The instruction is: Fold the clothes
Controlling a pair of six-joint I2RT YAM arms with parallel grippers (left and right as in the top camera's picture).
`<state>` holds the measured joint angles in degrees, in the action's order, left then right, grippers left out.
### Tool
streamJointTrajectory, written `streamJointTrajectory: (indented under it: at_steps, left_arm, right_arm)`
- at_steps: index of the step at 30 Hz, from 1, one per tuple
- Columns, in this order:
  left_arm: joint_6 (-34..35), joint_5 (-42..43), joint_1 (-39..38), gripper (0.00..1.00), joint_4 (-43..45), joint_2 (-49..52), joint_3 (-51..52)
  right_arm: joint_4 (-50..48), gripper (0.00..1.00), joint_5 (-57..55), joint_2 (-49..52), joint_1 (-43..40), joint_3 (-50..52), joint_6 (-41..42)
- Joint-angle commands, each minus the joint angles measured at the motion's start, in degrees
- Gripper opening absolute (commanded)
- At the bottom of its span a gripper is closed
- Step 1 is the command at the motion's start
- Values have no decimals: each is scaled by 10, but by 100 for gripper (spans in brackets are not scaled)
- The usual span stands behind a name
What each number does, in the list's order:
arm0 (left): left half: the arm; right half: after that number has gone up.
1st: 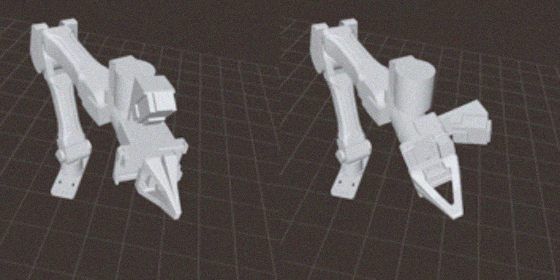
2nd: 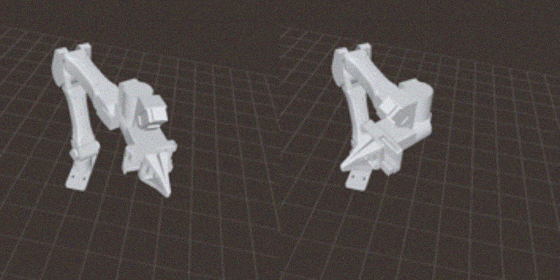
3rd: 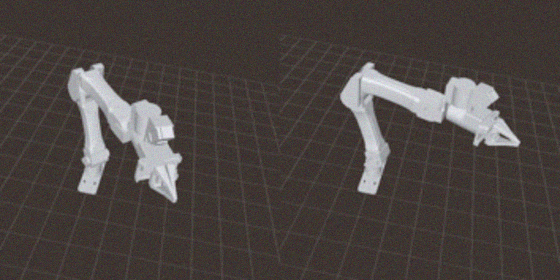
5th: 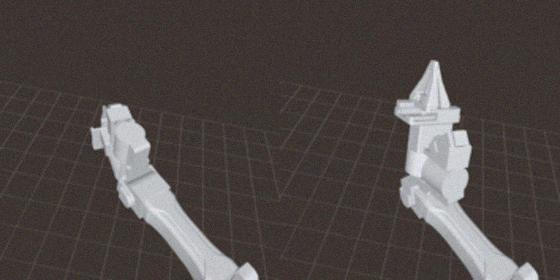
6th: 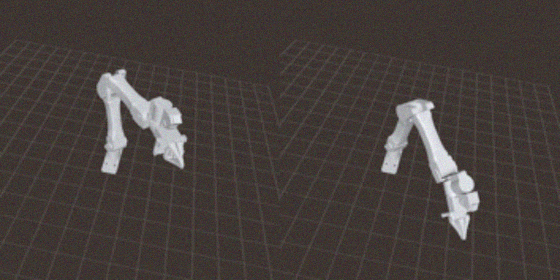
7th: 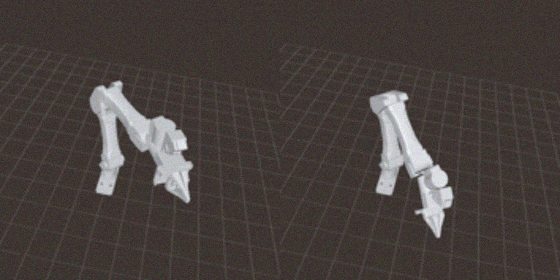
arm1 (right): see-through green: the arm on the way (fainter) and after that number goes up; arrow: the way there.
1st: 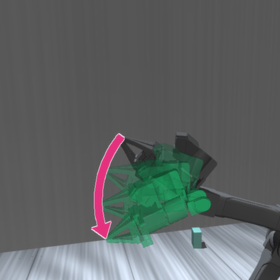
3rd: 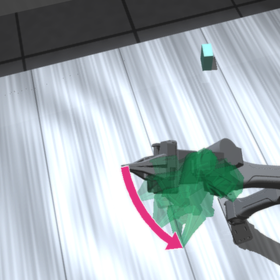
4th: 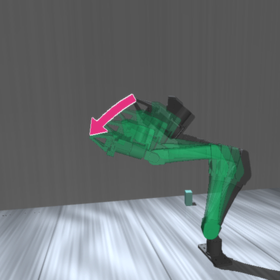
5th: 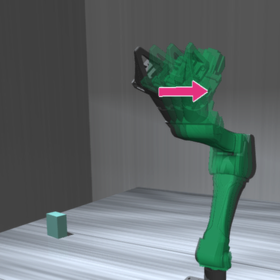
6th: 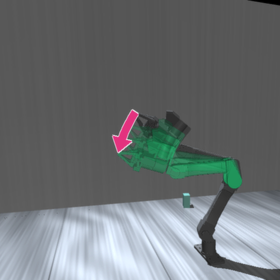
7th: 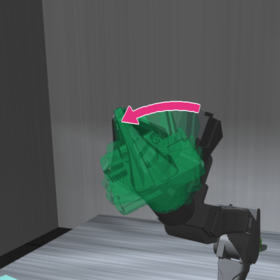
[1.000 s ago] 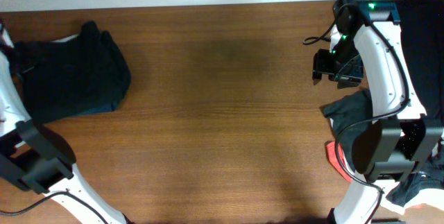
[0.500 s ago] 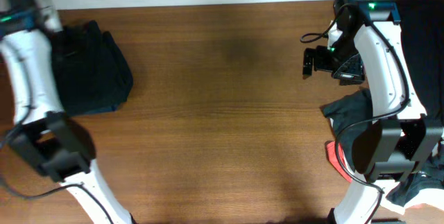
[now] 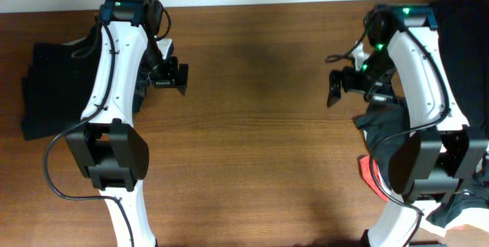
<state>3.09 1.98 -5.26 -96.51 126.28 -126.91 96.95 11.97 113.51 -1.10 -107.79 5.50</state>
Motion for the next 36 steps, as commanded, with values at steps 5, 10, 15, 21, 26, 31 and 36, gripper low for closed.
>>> streamJointTrajectory:
  at_steps: [5, 10, 15, 21, 26, 31, 36]
  left_arm:
    - [17, 10, 0, 99, -1, -68, 150]
    - [55, -11, 0, 99, 99, -216, 344]
    - [65, -11, 0, 99, 258, -443, 550]
    - [65, -14, 0, 99, 396, -804, 752]
    - [65, -13, 0, 99, 431, -955, 780]
    - [65, -13, 0, 99, 426, -1040, 780]
    - [65, -13, 0, 99, 404, -1048, 780]
  right_arm:
    - [-51, 99, -25, -154, -4, 173, -6]
    - [-171, 99, -25, -314, -4, 300, -6]
    - [-296, 98, -26, -504, -4, 427, -6]
    - [-381, 99, -49, -774, -4, 554, -6]
    - [-362, 99, -49, -863, -4, 562, -6]
    - [-361, 99, -49, -885, -4, 562, -6]
    - [-361, 98, -49, -885, -4, 562, -6]
